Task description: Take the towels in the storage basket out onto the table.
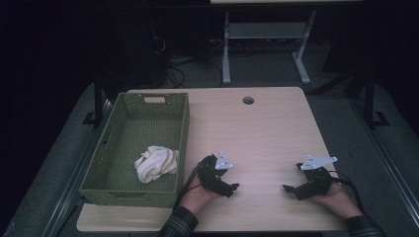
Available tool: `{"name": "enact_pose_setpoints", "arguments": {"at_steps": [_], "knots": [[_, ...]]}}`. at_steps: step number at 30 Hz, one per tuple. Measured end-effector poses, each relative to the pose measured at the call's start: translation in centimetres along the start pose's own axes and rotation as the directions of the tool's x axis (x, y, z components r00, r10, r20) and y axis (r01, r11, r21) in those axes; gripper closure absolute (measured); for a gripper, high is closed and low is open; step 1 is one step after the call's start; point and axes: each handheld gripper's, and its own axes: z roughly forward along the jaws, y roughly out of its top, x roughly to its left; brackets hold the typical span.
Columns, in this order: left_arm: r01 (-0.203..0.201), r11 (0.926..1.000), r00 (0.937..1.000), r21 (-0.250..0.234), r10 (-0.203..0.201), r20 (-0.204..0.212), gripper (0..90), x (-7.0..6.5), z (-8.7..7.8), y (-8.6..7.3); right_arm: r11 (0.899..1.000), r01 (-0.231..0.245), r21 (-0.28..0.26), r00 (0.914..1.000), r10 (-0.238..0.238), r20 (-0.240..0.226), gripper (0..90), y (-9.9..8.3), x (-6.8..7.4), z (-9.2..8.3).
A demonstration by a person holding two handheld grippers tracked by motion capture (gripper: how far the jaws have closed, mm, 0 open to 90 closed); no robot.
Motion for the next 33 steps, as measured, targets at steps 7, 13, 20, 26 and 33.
{"name": "enact_pose_setpoints", "arguments": {"at_steps": [7, 13, 20, 26, 33], "knots": [[-0.007, 1.0, 0.9998, -0.006, 0.006, -0.021, 12.6, 0.0, -0.5, 0.2, 1.0, 0.0, 0.0, 1.0, 0.0, 0.0, 0.0, 0.0, 0.0, 0.0], [-0.008, 0.9999, 0.9997, -0.011, 0.008, -0.024, 12.6, -0.1, -0.8, 0.5, 1.0, 0.001, 0.0, 1.0, -0.001, 0.0, 0.0, 0.0, 0.0, 0.0], [-0.001, 1.0, 0.9995, -0.005, 0.001, -0.03, 12.6, 0.0, -1.1, 0.6, 1.0, 0.0, 0.001, 1.0, 0.0, 0.0, 0.0, 0.0, 0.0, 0.0], [0.007, 1.0, 0.9993, 0.0, -0.007, -0.036, 12.6, 0.0, -1.2, 0.8, 1.0, 0.0, 0.001, 1.0, 0.0, 0.0, 0.0, 0.0, 0.0, 0.0], [0.013, 0.9999, 0.9987, -0.005, -0.013, -0.05, 12.6, -0.1, -1.9, 0.9, 1.0, 0.0, 0.001, 1.0, 0.0, 0.0, 0.0, 0.0, 0.0, 0.0]]}}
